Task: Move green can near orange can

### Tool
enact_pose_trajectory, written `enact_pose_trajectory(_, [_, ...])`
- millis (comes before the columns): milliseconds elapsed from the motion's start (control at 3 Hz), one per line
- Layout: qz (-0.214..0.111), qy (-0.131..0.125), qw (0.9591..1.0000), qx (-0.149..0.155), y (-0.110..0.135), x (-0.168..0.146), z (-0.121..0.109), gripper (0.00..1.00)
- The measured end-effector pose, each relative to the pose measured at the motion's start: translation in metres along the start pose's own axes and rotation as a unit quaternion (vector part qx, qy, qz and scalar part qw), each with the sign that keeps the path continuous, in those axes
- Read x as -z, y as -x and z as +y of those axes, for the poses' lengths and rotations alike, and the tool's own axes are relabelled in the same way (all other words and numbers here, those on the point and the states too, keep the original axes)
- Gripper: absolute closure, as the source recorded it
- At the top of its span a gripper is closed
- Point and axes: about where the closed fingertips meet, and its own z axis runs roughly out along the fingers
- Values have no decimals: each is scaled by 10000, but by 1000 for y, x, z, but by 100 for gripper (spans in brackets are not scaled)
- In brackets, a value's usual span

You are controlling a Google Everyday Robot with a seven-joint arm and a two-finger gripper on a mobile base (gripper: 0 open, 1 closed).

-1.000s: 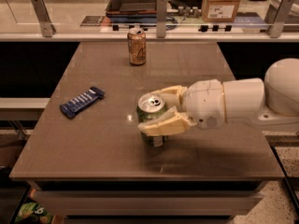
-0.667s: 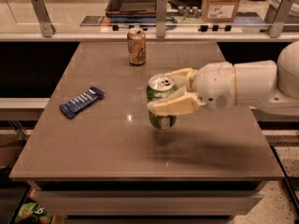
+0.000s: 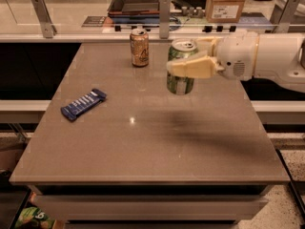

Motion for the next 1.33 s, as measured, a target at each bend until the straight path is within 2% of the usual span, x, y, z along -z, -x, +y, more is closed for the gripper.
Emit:
enact_pose_trajectory(333, [-25, -520, 9986, 23, 16, 1, -47, 100])
enact_pose_trajectory(667, [14, -921, 9957, 137, 24, -8, -92, 100])
enact_pose_trajectory(1000, [41, -1042, 9943, 217, 22, -31, -132, 100])
enact_pose_trajectory(1333, [37, -1074, 9940, 188, 9, -58, -161, 100])
